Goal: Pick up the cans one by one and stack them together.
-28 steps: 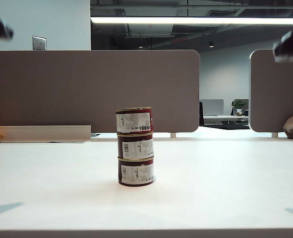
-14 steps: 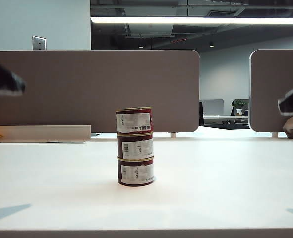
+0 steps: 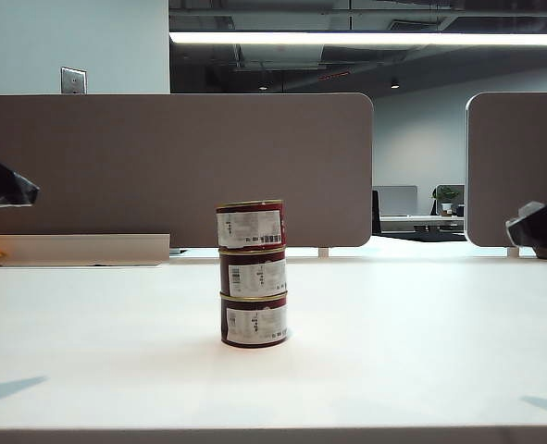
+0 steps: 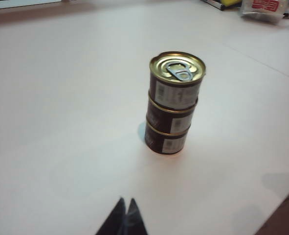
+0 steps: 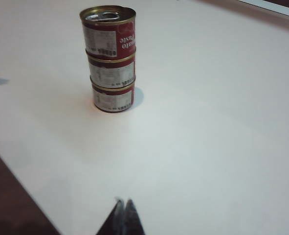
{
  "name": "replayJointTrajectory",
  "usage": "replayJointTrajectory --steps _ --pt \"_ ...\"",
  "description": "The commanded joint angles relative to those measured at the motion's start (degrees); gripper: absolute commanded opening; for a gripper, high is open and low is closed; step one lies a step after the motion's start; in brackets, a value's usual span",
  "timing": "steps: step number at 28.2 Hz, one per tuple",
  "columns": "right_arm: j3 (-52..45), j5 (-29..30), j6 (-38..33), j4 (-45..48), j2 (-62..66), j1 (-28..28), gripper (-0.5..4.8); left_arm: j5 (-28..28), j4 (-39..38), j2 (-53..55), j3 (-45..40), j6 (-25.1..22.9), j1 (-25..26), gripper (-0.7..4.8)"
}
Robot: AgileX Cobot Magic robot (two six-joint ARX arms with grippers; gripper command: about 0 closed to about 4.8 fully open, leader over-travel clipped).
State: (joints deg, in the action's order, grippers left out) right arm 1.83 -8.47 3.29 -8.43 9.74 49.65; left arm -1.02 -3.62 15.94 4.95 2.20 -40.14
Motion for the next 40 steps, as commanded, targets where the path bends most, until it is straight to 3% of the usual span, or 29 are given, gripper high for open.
replayJointTrajectory --steps 1,16,21,30,35,40 --pt "0.2 -0.6 0.1 1.0 0.0 0.0 0.0 -0.5 0.9 0.0 0.2 -0.3 0.1 -0.05" --pt "0.2 -0.5 0.1 1.0 -0.3 0.1 0.0 -0.3 0.7 -0.5 0.1 -0.2 0.1 -0.05" --pt "0.2 -0.5 0.1 1.0 -1.3 -0.4 0.0 0.0 0.0 -5.1 -0.1 -0.2 0.8 -0.05" --pt "0.2 -0.4 0.1 1.0 -1.3 -10.6 0.0 -0.3 -0.2 -10.9 -0.1 -0.2 14.1 -0.05" --pt "0.2 -0.5 0.1 1.0 -1.6 -19.1 0.0 -0.3 -0.3 -12.1 -0.1 -0.2 21.6 -0.05" --pt "0.2 -0.5 0.1 0.5 -5.1 -28.0 0.0 -0.3 -0.6 -14.6 -0.1 -0.2 25.8 -0.05"
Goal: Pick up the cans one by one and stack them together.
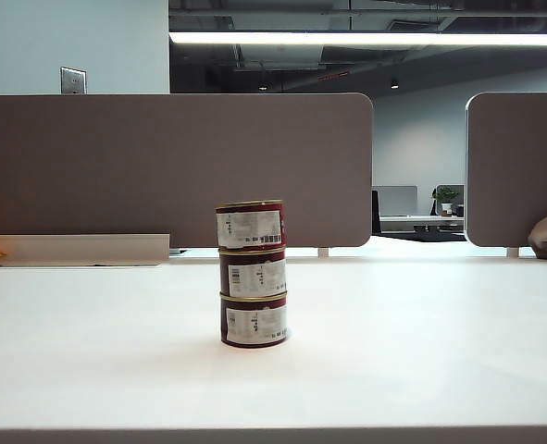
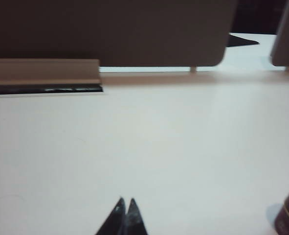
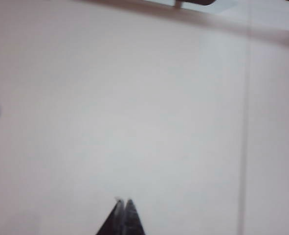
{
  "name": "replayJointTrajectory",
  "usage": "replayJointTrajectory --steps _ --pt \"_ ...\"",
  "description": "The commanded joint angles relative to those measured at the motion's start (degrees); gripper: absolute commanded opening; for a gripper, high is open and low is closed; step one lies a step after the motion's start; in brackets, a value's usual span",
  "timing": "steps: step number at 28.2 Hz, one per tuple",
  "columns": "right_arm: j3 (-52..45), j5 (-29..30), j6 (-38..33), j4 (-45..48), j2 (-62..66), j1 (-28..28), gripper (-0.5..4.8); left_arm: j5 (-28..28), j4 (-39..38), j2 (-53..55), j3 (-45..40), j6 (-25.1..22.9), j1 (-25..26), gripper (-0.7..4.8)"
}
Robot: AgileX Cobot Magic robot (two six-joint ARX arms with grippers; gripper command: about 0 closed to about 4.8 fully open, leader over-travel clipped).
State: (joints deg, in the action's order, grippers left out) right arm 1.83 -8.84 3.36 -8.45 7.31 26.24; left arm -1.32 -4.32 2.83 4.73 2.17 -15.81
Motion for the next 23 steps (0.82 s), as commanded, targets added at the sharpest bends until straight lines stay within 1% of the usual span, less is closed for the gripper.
replayJointTrajectory --steps 1,4,5,7,9,14,19,23 --pt "0.2 -0.1 0.1 0.5 -4.0 -6.2 0.0 0.0 0.1 -2.0 0.1 -0.2 1.8 -0.05" --pt "0.2 -0.1 0.1 0.6 -7.3 -10.5 0.0 0.0 0.4 -2.5 0.1 -0.2 2.8 -0.05" --pt "0.2 -0.1 0.1 1.4 -7.2 -13.3 0.0 0.0 0.1 -2.5 0.0 -0.2 3.3 -0.05" --pt "0.2 -0.2 0.1 1.2 -7.2 -16.6 0.0 0.0 0.1 -2.5 -0.2 -0.2 3.7 -0.05" --pt "0.1 -0.3 0.1 1.0 -7.2 -18.8 0.0 0.0 0.3 -2.5 -0.7 -0.2 3.7 -0.05" --pt "-1.3 -0.2 0.1 1.3 -7.2 -19.4 0.0 0.0 0.1 -2.5 -2.5 -0.2 3.7 -0.05" --pt "-1.8 -0.1 0.1 -0.8 -7.2 -19.4 0.0 0.0 0.0 -2.5 -4.2 -0.2 3.7 -0.05" --pt "-1.8 -0.1 0.1 -0.7 -7.2 -19.4 0.0 0.0 -1.6 -2.5 -4.3 -0.2 3.7 -0.05"
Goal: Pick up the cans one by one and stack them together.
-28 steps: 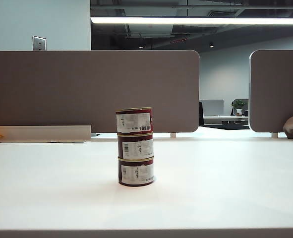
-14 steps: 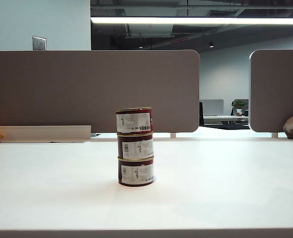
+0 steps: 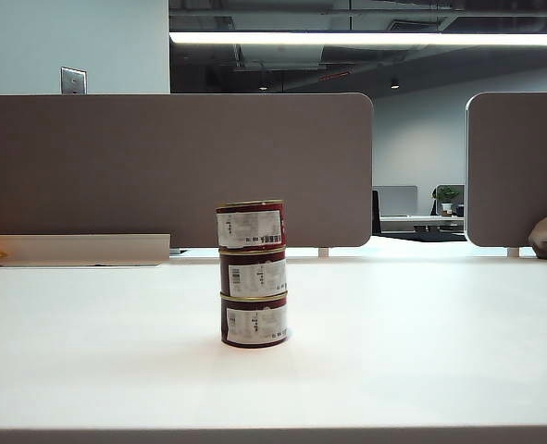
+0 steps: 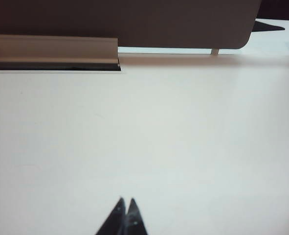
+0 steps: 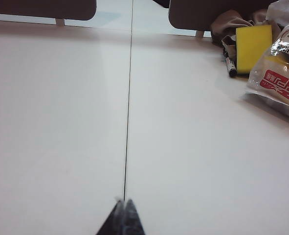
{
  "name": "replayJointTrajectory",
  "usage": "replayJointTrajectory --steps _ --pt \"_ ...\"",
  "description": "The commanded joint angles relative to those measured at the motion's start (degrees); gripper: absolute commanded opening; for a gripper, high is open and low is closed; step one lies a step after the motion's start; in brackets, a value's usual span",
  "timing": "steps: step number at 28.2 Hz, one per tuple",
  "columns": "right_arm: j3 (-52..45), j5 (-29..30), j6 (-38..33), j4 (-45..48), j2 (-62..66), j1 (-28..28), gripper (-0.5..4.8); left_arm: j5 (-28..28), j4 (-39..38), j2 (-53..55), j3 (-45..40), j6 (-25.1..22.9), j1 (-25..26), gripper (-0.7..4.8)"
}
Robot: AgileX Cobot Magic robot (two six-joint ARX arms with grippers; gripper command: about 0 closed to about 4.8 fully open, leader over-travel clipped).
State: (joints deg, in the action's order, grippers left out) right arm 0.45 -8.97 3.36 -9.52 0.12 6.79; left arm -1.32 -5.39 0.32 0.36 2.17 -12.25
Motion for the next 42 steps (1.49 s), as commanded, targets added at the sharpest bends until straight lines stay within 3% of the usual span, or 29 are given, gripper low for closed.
replayJointTrajectory --steps 1,14,20,28,38,42 --pt "-0.4 0.1 0.1 0.3 0.0 0.0 0.0 0.0 -0.7 0.0 0.1 -0.2 0.1 -0.05" --pt "-0.4 0.1 0.1 0.2 0.0 0.0 0.0 0.0 -0.9 0.0 0.1 -0.2 0.1 -0.05" --pt "-0.4 0.4 0.1 -0.1 0.0 0.1 0.0 0.1 -5.2 0.0 0.1 -0.2 0.1 -0.05" --pt "-0.4 8.5 0.1 -1.0 0.0 0.1 0.0 0.0 -5.2 0.0 0.1 -0.2 0.1 -0.05" --pt "-0.4 8.7 0.1 -0.9 0.0 0.1 0.0 0.0 -5.2 0.0 0.1 -0.2 0.2 -0.05" --pt "-0.4 8.7 0.1 -0.9 0.0 0.1 0.0 1.9 -5.2 0.0 0.1 -0.2 4.1 -0.05"
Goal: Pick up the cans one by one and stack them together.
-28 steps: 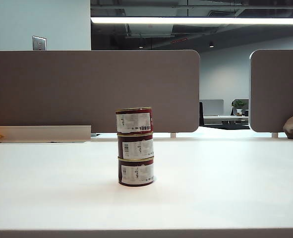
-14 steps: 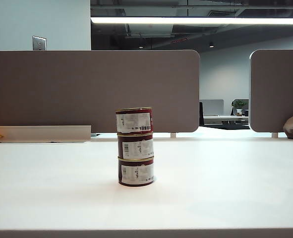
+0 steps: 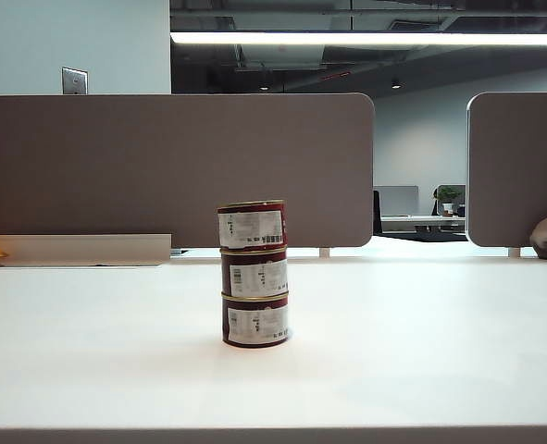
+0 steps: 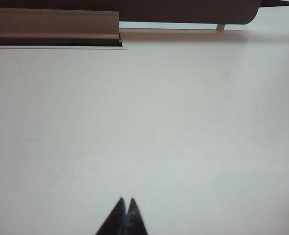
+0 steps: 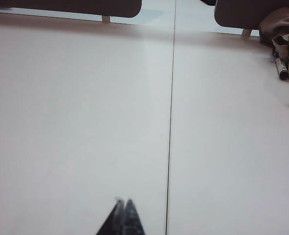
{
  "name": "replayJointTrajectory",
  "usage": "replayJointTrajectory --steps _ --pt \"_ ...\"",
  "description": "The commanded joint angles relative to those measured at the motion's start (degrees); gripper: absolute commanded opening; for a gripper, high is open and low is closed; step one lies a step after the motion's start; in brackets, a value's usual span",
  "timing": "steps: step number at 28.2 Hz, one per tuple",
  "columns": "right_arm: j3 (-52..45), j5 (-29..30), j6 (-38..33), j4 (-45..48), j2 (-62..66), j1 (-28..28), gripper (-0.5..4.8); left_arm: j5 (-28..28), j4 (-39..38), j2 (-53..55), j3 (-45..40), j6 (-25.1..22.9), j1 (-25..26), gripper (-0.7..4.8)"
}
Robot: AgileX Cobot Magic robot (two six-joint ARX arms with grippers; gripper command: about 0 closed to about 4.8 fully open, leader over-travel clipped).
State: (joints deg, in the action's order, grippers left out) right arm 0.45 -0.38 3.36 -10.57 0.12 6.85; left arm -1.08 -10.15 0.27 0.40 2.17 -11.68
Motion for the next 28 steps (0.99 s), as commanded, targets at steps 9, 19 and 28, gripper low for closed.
replayJointTrajectory --steps 9,19,28 --pt "-0.4 0.2 0.1 0.1 0.0 -1.0 0.0 -0.1 -0.5 0.0 0.0 -0.2 9.4 -0.05" --pt "-0.4 0.3 0.1 0.1 0.0 -7.6 0.0 -0.2 -0.5 0.0 0.0 -0.2 9.4 -0.05" --pt "-0.4 0.3 0.1 0.1 0.0 -5.7 0.0 -0.2 -0.5 0.0 0.0 -0.2 9.4 -0.05"
